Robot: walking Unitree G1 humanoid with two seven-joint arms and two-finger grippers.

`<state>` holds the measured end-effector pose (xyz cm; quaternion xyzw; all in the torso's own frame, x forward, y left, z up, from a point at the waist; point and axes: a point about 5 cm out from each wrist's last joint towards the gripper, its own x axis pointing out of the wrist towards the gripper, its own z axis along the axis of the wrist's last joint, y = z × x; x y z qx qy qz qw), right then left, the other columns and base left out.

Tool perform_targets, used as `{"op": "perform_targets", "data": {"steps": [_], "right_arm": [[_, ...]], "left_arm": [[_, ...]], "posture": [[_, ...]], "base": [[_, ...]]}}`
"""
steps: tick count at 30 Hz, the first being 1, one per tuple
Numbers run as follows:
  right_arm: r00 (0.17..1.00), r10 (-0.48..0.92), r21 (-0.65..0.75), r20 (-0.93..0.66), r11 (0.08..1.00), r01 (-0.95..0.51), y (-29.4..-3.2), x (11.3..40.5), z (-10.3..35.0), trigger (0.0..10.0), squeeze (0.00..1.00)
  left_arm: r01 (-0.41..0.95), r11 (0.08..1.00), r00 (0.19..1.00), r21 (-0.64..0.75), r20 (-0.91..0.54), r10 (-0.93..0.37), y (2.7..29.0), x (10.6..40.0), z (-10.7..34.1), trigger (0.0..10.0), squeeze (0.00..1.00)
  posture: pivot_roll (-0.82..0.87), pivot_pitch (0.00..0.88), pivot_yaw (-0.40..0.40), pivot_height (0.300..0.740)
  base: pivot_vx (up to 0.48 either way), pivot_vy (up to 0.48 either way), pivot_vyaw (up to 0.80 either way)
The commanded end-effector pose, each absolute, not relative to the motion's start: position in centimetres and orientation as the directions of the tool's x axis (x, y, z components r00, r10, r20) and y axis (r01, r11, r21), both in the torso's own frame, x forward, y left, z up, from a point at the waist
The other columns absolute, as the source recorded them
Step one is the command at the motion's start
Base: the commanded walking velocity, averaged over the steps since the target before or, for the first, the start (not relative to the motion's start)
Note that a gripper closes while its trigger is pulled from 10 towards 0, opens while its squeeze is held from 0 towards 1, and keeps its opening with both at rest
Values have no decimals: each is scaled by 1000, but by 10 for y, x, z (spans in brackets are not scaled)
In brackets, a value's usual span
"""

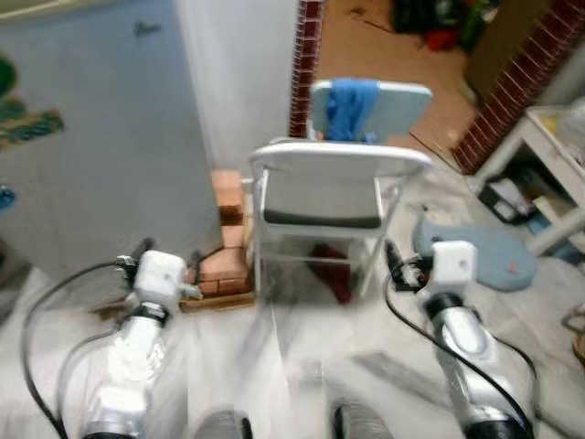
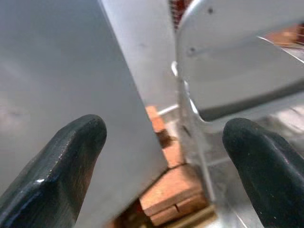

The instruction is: Restocking fridge

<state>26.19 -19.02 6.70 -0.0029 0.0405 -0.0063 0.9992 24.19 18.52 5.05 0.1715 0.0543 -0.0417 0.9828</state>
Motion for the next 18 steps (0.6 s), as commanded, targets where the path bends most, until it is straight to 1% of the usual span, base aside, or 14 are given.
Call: {"op": "perform_targets", "data": {"steps": [1,6,10,12,15,18], "right_arm": [[998,-21,-4,-56,1000,21,-184,261,70,10000,0],[996,-44,3,-80,999,45,-184,256,63,10000,0],[996,-53,3,-67,999,53,-184,259,67,10000,0],[994,-88,12,-57,996,89,-185,263,69,10000,0],[992,-112,19,-65,993,114,-186,263,67,10000,0],[992,-110,17,-68,994,112,-184,262,66,10000,0]], "left_arm": [[82,938,989,338,-147,-33,192,236,53,10000,0],[111,938,986,328,-154,-62,185,237,59,10000,0],[131,939,986,318,-138,-91,181,244,68,10000,0],[155,932,984,328,-137,-116,179,250,75,10000,0],[167,932,983,321,-134,-130,176,253,79,10000,0],[187,925,980,332,-131,-152,172,256,82,10000,0]], "posture": [[37,107,-24,740],[30,102,-24,740],[19,97,-17,740],[20,95,-16,740],[16,86,-5,740],[15,79,1,740]], "base": [[0,476,0],[0,476,-800],[0,423,-800],[0,337,-800],[0,285,-800],[0,0,-800]]}}
